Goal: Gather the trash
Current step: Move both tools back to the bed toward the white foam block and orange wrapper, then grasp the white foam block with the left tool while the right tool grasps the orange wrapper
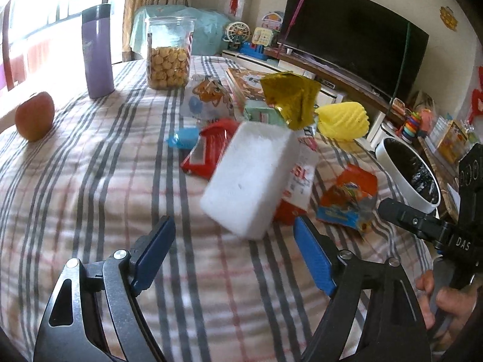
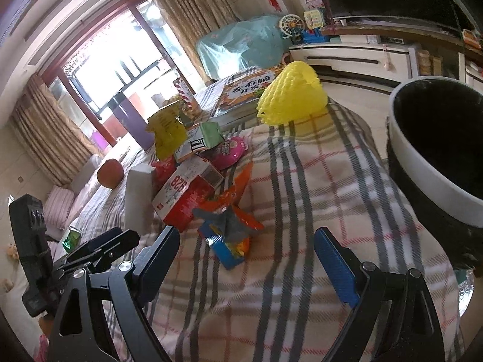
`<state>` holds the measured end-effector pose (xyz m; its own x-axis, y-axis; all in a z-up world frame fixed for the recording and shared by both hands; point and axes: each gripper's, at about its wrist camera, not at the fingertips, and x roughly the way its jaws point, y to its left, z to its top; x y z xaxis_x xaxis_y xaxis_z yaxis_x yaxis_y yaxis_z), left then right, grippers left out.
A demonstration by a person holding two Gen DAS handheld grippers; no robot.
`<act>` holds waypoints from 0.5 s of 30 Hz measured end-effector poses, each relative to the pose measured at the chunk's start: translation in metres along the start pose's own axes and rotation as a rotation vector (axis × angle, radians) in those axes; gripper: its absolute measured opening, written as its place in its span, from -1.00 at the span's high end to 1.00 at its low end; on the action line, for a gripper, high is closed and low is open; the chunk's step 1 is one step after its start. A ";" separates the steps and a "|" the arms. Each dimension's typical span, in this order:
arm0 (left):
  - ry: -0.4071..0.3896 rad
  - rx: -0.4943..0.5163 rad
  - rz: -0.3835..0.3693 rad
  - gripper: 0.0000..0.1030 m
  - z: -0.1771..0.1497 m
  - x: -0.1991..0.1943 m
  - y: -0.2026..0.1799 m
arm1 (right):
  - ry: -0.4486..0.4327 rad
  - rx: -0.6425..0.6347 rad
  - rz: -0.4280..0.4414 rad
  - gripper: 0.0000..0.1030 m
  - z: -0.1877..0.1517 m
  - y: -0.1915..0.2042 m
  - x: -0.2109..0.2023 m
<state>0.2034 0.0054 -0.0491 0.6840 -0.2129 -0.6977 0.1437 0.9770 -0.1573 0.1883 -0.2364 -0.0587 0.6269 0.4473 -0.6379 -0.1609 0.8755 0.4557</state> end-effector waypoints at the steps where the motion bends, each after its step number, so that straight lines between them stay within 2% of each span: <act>1: 0.007 0.007 -0.009 -0.61 0.002 0.003 0.002 | 0.000 -0.003 -0.003 -0.76 0.002 0.000 0.003; 3: 0.026 0.016 -0.025 -0.61 0.005 0.011 0.003 | 0.003 -0.010 -0.007 -0.73 0.005 0.002 0.009; 6: 0.034 0.021 -0.044 -0.61 0.008 0.018 0.004 | 0.020 -0.006 0.000 -0.55 0.010 0.003 0.021; 7: 0.030 0.024 -0.046 -0.60 0.008 0.019 0.004 | 0.028 -0.005 0.001 -0.42 0.011 0.004 0.026; 8: 0.026 0.028 -0.044 -0.52 0.008 0.020 0.003 | 0.033 -0.007 -0.002 -0.21 0.013 0.004 0.029; 9: 0.021 0.033 -0.033 -0.17 0.007 0.020 0.002 | 0.036 -0.010 -0.006 -0.07 0.013 0.004 0.032; 10: 0.027 0.040 -0.027 -0.01 0.006 0.021 0.001 | 0.039 -0.011 -0.010 0.26 0.013 0.003 0.033; 11: 0.036 0.043 -0.027 0.00 0.005 0.022 0.000 | 0.045 -0.009 -0.012 0.47 0.012 0.002 0.034; 15: 0.001 0.064 -0.005 0.08 0.001 0.013 -0.005 | 0.037 -0.017 0.003 0.67 0.007 0.002 0.028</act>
<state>0.2127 -0.0026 -0.0565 0.6827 -0.2183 -0.6974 0.1926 0.9743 -0.1164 0.2114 -0.2237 -0.0714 0.5979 0.4561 -0.6592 -0.1761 0.8770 0.4471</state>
